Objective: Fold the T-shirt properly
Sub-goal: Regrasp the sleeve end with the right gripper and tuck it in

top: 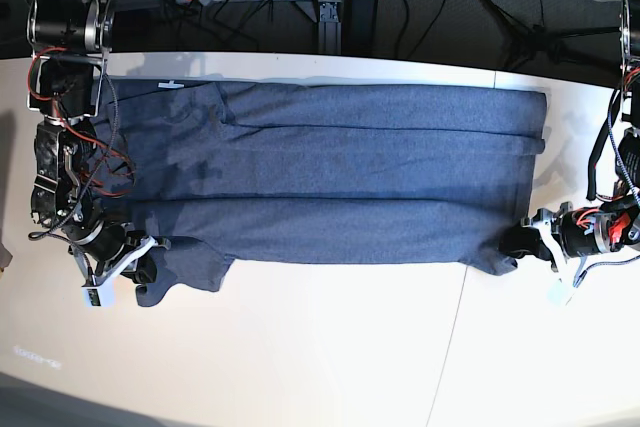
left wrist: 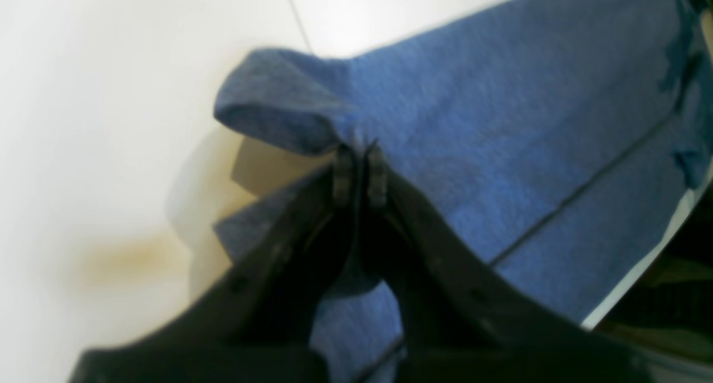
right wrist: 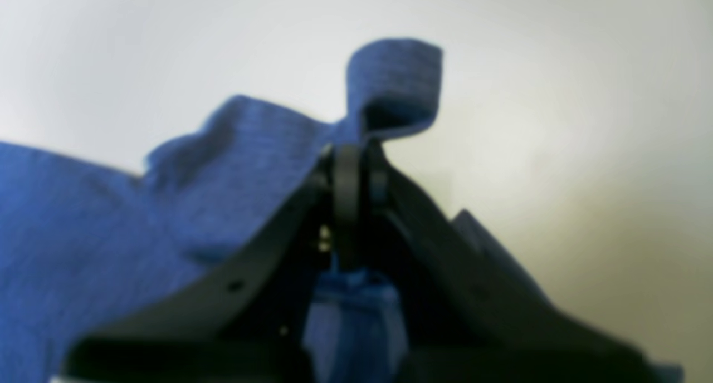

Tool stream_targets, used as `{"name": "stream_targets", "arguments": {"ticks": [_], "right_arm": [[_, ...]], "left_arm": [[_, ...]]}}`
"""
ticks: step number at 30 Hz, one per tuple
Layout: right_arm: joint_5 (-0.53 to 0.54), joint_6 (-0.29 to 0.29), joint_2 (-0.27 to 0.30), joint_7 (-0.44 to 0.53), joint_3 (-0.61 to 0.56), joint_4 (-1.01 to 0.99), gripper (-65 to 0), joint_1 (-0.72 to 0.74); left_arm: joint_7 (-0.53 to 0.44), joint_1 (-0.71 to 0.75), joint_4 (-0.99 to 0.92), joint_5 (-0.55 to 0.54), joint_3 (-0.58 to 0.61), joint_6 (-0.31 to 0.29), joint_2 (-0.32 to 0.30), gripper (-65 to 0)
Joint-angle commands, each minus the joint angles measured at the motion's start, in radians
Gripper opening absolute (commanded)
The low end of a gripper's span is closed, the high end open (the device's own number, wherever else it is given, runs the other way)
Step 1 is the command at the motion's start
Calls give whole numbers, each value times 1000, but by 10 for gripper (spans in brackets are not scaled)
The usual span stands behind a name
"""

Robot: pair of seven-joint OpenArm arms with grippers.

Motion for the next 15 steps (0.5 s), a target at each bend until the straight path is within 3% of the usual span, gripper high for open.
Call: {"name": "stream_targets", "arguments": {"ticks": [1, 7, 15], "right_arm": [[28, 69, 33, 24, 4, 53, -650, -2], [130, 69, 119, -6, 5, 243, -650, -145], [142, 69, 189, -22, 6, 384, -650, -294]], "left_arm": [[-10, -5, 23, -20, -8, -20, -31, -650], [21, 71, 96, -56, -8, -20, -90, -650], [42, 92, 133, -75, -8, -20, -115, -650]]}}
